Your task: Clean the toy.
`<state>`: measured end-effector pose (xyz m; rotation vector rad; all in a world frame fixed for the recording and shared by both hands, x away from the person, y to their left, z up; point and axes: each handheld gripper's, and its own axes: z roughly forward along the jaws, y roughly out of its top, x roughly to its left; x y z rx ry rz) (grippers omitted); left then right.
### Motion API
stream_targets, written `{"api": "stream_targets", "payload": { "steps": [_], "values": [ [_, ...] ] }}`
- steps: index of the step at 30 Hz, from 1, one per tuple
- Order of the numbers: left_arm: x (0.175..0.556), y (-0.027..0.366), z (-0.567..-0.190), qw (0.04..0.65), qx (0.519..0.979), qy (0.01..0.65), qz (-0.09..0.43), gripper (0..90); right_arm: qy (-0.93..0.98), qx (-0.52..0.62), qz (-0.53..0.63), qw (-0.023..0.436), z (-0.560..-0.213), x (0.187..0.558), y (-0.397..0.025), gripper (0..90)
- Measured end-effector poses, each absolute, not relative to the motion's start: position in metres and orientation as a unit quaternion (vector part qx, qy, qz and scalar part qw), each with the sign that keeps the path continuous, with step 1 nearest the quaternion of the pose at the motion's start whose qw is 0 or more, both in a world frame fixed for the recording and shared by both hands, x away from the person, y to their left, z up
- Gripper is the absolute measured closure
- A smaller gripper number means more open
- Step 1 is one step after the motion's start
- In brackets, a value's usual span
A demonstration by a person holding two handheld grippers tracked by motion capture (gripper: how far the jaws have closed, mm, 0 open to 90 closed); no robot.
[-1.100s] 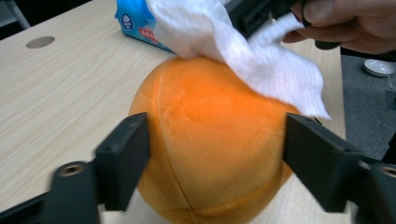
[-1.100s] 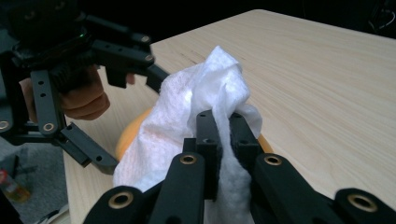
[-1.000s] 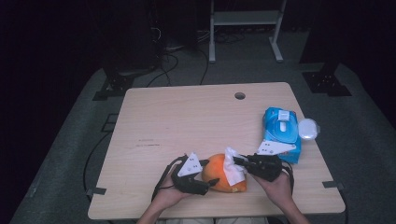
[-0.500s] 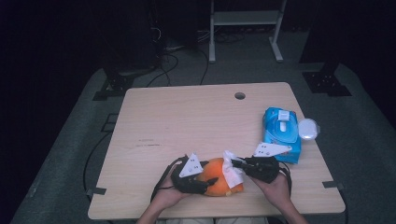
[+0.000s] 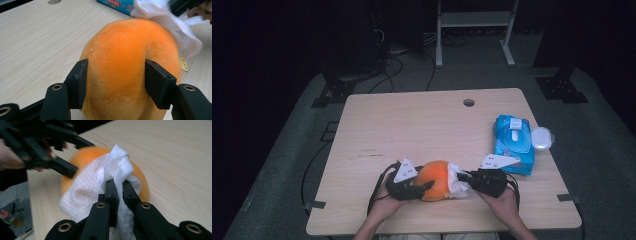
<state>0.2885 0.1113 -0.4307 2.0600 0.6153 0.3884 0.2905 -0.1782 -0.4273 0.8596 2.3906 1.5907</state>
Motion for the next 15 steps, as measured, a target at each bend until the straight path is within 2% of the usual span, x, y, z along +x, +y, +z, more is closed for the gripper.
{"api": "stream_targets", "payload": {
  "steps": [3, 8, 15],
  "values": [
    [0.291, 0.115, -0.431, 0.463, 0.836, 0.255, 0.149, 39.2, 0.8, 0.277, 0.526, 0.078, -0.426, 0.289, -0.174, 84.5],
    [0.294, 0.118, -0.433, 0.468, 0.832, 0.264, 0.14, 38.1, 0.795, 0.315, 0.515, 0.06, -0.44, 0.297, -0.185, 84.6],
    [0.291, 0.113, -0.433, 0.468, 0.836, 0.249, 0.142, 37.8, 0.793, 0.289, 0.532, 0.07, -0.429, 0.293, -0.175, 84.5]
  ]
}}
